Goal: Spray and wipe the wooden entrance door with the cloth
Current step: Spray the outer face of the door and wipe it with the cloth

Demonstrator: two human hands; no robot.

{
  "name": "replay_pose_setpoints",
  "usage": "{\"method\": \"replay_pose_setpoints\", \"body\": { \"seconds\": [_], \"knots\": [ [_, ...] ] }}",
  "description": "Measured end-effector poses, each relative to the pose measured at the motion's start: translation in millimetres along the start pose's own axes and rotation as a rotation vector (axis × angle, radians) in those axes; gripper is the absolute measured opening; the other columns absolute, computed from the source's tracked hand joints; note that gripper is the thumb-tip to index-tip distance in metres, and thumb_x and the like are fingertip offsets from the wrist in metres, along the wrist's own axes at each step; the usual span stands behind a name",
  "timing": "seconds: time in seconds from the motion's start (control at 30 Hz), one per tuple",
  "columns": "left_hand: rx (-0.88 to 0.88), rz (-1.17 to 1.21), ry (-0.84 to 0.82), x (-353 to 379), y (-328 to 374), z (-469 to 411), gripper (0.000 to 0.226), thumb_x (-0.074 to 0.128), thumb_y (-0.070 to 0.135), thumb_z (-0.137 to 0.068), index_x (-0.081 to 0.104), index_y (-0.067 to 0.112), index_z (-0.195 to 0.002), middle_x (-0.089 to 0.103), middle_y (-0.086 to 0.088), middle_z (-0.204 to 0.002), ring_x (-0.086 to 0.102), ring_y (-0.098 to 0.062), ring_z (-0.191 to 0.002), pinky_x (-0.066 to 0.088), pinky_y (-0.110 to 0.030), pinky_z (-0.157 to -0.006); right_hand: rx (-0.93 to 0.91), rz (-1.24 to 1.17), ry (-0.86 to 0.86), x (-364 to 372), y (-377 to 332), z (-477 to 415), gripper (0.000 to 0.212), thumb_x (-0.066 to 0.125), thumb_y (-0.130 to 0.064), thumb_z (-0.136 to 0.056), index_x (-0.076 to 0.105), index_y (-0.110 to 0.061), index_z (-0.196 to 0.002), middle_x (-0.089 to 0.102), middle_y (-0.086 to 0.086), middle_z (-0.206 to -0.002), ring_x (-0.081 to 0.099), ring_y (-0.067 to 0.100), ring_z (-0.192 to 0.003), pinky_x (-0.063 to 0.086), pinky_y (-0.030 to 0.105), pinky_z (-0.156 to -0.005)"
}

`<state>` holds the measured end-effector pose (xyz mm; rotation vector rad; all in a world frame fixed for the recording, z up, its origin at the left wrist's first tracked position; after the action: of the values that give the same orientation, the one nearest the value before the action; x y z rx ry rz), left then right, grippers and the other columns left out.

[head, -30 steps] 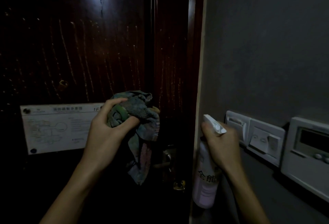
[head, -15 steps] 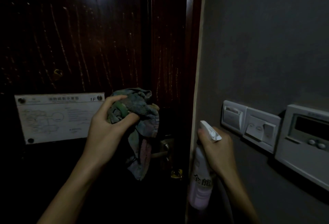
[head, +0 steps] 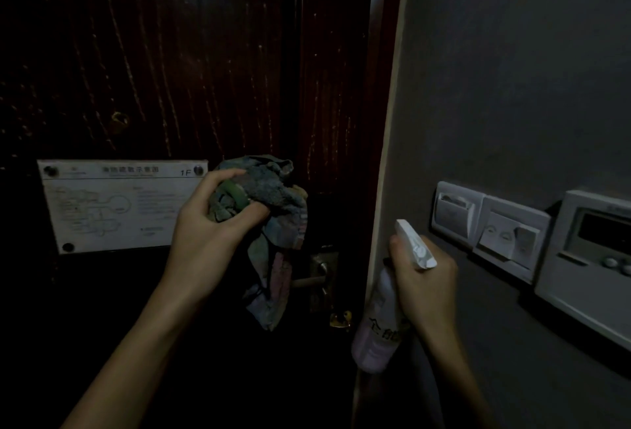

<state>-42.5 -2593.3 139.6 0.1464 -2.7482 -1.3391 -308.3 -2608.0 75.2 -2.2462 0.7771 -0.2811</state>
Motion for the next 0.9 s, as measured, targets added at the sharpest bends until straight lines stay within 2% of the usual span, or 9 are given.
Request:
{"method": "replay_pose_setpoints", "body": {
  "seconds": [0.1,0.27,0.4,0.53,0.67,0.83,0.9],
  "knots": [
    [-0.005,0.018,0.006,0,1,-1,0.032,0.070,0.011,-0.089,0.064,0.033,-0.111,0.073,0.026,-0.088,0.071,0.001,-0.083,0.052,-0.010,-0.062,-0.023,0.012,0.003,-1,-5,-3,0.029,0.064,-0.012,-0.093,0.057,0.000,-0.067,0.060,0.016,-0.061,0.055,0.021,-0.053,0.041,0.032,-0.051],
    [0.002,0.027,0.012,2,3,-3,0.032,0.071,0.010,-0.088,0.065,0.032,-0.111,0.074,0.022,-0.091,0.072,-0.001,-0.085,0.053,-0.013,-0.065,0.012,-0.008,0.020,-2,-4,-4,0.031,0.064,-0.014,-0.093,0.058,0.004,-0.069,0.060,0.021,-0.064,0.055,0.033,-0.057,0.044,0.042,-0.052],
    [0.006,0.053,0.028,4,3,-4,0.033,0.072,0.010,-0.087,0.066,0.030,-0.112,0.075,0.012,-0.098,0.073,-0.006,-0.089,0.055,-0.016,-0.069,-0.028,-0.030,0.044,-3,-16,-9,0.029,0.066,-0.014,-0.092,0.057,-0.003,-0.066,0.059,0.014,-0.061,0.052,0.018,-0.052,0.042,0.035,-0.051],
    [0.024,0.075,0.044,6,9,-5,0.034,0.073,0.009,-0.087,0.066,0.031,-0.112,0.076,0.011,-0.098,0.073,-0.005,-0.088,0.055,-0.015,-0.067,-0.064,-0.022,0.027,-1,-21,-22,0.034,0.064,-0.014,-0.093,0.053,0.000,-0.064,0.056,0.017,-0.059,0.049,0.020,-0.051,0.041,0.038,-0.050],
    [0.044,0.082,0.035,6,16,-9,0.034,0.073,0.011,-0.087,0.065,0.031,-0.113,0.075,0.001,-0.105,0.074,-0.012,-0.093,0.057,-0.022,-0.070,-0.060,-0.047,0.028,-3,-26,-27,0.030,0.063,-0.012,-0.093,0.058,0.003,-0.068,0.061,0.019,-0.063,0.057,0.032,-0.059,0.043,0.041,-0.052],
    [0.043,0.093,0.025,6,20,-9,0.035,0.073,0.011,-0.087,0.065,0.032,-0.113,0.075,0.002,-0.105,0.074,-0.012,-0.093,0.058,-0.024,-0.071,-0.076,-0.032,-0.039,2,-34,-31,0.032,0.063,-0.010,-0.093,0.055,0.000,-0.064,0.058,0.015,-0.059,0.050,0.011,-0.052,0.041,0.036,-0.051],
    [0.041,0.098,0.030,5,19,-6,0.034,0.073,0.010,-0.087,0.066,0.030,-0.114,0.076,0.002,-0.104,0.074,-0.012,-0.093,0.058,-0.023,-0.070,-0.042,-0.042,-0.060,5,-30,-30,0.035,0.062,-0.011,-0.093,0.053,0.004,-0.063,0.057,0.020,-0.059,0.049,0.013,-0.053,0.042,0.041,-0.050]
  ]
}}
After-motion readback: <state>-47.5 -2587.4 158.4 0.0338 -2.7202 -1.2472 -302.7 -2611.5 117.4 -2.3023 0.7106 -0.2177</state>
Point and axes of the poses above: each hand's wrist, its own z-axis away from the middle knuckle, its own x-axis out of the palm, y = z × x, the point moved 3 cm from there along -z, towards the middle knuckle
